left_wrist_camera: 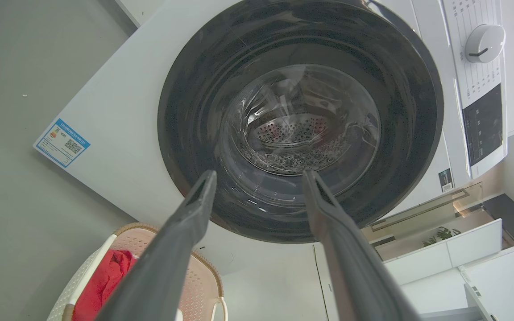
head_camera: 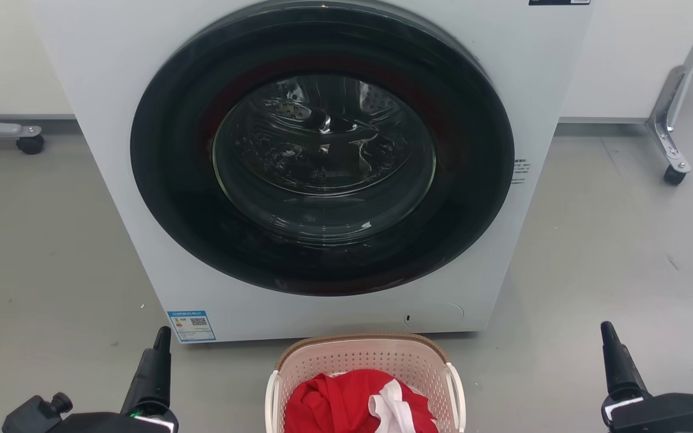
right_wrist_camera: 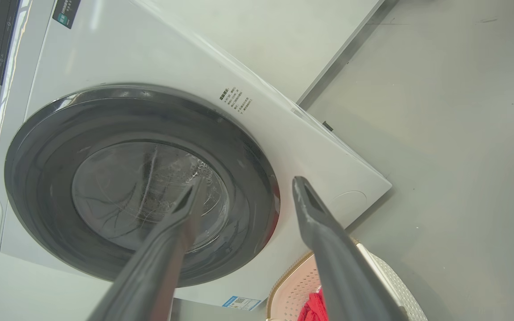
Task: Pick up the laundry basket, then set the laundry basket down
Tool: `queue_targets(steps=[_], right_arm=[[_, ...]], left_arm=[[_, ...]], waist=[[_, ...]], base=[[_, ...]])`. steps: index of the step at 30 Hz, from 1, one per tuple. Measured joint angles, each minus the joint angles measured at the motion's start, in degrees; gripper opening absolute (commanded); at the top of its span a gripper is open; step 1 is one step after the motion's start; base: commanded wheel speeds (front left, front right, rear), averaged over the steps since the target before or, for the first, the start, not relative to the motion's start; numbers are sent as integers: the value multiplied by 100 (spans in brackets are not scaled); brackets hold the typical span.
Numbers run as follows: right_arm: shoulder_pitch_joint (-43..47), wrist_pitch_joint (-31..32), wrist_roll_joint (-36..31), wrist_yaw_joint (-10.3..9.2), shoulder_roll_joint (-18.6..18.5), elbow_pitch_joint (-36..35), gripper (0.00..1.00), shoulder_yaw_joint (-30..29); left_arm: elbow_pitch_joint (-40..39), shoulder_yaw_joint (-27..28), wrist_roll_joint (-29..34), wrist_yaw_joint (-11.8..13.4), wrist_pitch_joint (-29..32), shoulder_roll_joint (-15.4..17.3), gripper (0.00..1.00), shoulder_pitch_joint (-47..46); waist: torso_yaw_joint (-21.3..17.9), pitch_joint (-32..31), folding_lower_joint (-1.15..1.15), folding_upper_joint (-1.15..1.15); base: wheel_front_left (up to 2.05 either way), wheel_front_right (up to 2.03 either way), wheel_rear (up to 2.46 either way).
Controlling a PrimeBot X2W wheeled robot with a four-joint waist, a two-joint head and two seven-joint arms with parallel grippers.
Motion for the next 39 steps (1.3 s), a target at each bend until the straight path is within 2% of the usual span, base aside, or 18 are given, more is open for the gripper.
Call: queue_targets(steps=[8, 16, 39], right_arm=[[-85, -157, -853, -209, -194, -48, 100, 349], [-144, -309, -1538, -336, -318, -44, 100, 611], [-162, -777, -3420, -738, -539, 152, 100, 1220]], left_arm=[[-65, -321, 924, 258, -176, 241, 100, -116], [-105, -661, 1796, 488, -330, 415, 100, -118], [-157, -1267, 3687, 932, -804, 588, 100, -112]], waist=[[16, -15, 0, 0], [34, -19, 0, 0], [52, -34, 0, 0]], base=[[0, 0, 0], [0, 0, 0], [0, 0, 0]])
